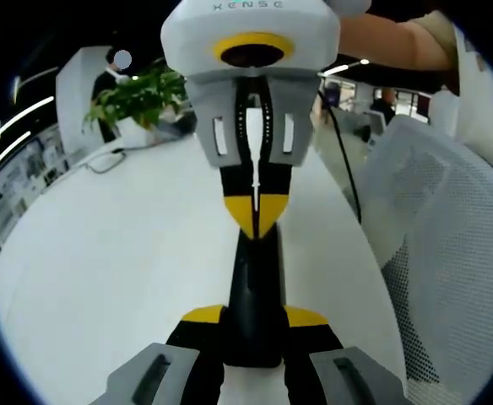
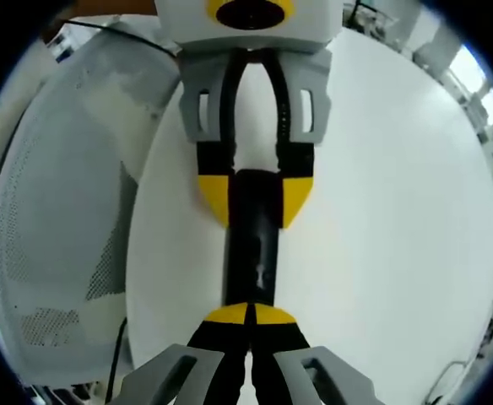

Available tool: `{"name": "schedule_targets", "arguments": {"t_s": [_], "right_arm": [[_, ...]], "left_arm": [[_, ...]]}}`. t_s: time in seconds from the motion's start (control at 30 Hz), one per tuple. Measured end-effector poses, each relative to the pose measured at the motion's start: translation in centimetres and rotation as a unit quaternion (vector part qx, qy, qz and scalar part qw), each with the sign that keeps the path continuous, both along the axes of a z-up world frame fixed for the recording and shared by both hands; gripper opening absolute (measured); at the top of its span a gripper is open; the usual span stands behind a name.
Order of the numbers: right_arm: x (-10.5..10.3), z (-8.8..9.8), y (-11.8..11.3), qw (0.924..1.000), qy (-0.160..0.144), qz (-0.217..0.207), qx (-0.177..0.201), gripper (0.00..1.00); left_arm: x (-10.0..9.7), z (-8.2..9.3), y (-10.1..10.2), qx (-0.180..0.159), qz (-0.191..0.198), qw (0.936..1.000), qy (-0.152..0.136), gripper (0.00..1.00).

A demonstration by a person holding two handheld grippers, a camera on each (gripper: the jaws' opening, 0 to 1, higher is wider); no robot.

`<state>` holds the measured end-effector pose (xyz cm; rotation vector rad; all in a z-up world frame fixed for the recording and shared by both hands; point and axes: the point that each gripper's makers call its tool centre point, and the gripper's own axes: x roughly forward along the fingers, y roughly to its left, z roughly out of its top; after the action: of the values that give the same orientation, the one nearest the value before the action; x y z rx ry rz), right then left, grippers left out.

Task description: Press the specified remote control buttons in sequence, fully releasing each button before pressing the next.

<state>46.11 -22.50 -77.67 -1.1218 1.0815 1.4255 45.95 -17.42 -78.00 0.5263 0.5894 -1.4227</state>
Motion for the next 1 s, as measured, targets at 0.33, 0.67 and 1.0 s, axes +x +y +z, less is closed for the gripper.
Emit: {"name": "schedule_targets", "arguments": {"t_s": [0.33, 0.67, 1.0], "right_arm": [[0.8, 1.4, 0.2, 0.9999, -0.004, -0.009, 0.010, 0.00], [1.2, 2.3, 0.7, 0.9999, -0.007, -0.004, 0.010, 0.00], [1.3, 2.5, 1.7, 0.9999, -0.006, 0.003, 0.015, 0.00]], "left_arm": [[-0.1, 0.0, 0.0, -0.001, -0.001, 1.0000, 0.000, 0.24], [-0.1, 0.1, 0.0, -0.002, -0.001, 1.0000, 0.000, 0.24], [-0.2, 0.1, 0.0, -0.005, 0.001, 1.0000, 0.001, 0.24]]}}
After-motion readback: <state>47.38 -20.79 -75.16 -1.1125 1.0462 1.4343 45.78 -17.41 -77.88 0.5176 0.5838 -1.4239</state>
